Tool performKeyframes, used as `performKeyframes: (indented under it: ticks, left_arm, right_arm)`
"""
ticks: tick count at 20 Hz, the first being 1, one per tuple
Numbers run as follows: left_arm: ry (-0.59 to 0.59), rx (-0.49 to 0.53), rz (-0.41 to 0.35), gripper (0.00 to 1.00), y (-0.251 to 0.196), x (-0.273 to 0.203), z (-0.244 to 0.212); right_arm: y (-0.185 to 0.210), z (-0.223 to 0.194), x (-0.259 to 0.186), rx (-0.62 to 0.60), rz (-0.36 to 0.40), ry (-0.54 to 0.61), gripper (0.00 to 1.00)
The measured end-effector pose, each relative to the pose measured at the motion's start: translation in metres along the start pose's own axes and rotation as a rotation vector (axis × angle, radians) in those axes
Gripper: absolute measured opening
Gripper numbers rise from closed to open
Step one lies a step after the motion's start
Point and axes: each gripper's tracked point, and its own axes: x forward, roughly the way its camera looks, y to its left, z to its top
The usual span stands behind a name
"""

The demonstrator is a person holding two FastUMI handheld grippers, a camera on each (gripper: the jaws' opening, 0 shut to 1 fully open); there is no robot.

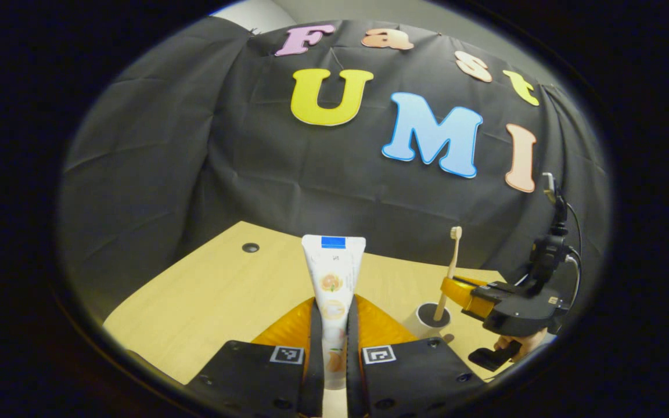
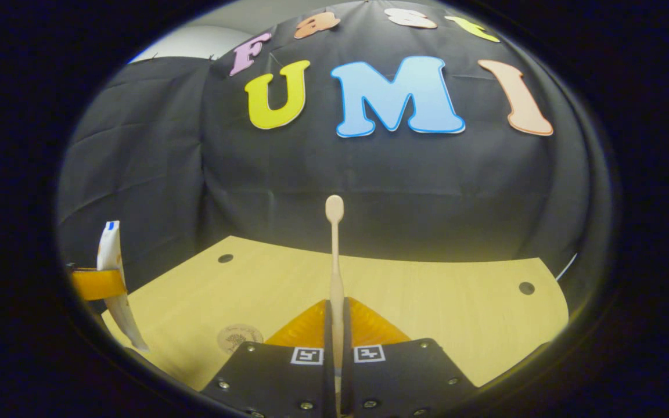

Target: Put the toothbrush and toothpaste on the desktop into the cup, then pick up the cup and place it on the coaster on the desktop.

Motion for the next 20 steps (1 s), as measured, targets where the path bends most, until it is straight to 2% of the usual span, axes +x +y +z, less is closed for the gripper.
performKeyframes:
  ticks: [7,9,10,12,14,15,16,17,18,19,20]
  left_arm:
    - [0.011,0.006,-0.007,0.22,-0.007,0.005,-0.006]
    - [0.015,0.006,-0.014,0.22,-0.009,0.005,-0.005]
    - [0.017,0.005,-0.017,0.23,-0.010,0.006,-0.005]
    - [0.019,0.007,-0.028,0.22,-0.013,0.008,-0.008]
    - [0.021,0.012,-0.040,0.23,-0.019,0.011,-0.009]
    - [0.022,0.013,-0.046,0.22,-0.022,0.012,-0.008]
    - [0.023,0.012,-0.055,0.22,-0.026,0.015,-0.009]
    - [0.023,0.010,-0.066,0.22,-0.030,0.018,-0.009]
    - [0.022,0.006,-0.077,0.22,-0.036,0.022,-0.009]
    - [0.022,0.000,-0.090,0.22,-0.041,0.025,-0.009]
    - [0.020,-0.010,-0.107,0.22,-0.048,0.028,-0.009]
  right_arm:
    - [-0.005,-0.019,0.008,-0.003,-0.001,0.060,0.05]
    - [-0.005,-0.021,0.006,0.004,0.007,0.068,0.12]
    - [-0.006,-0.021,0.004,0.002,0.002,0.068,0.18]
    - [-0.008,-0.021,0.001,-0.005,-0.001,0.068,0.21]
    - [-0.010,-0.021,-0.005,0.004,-0.006,0.076,0.35]
    - [-0.009,-0.021,-0.008,0.015,-0.005,0.078,0.36]
    - [-0.011,-0.021,-0.013,0.026,-0.004,0.078,0.56]
    - [-0.015,-0.020,-0.018,0.035,-0.012,0.078,0.63]
    - [-0.019,-0.020,-0.023,0.041,-0.022,0.074,0.74]
    - [-0.024,-0.018,-0.030,0.043,-0.034,0.068,0.79]
    - [-0.030,-0.016,-0.036,0.042,-0.049,0.064,0.88]
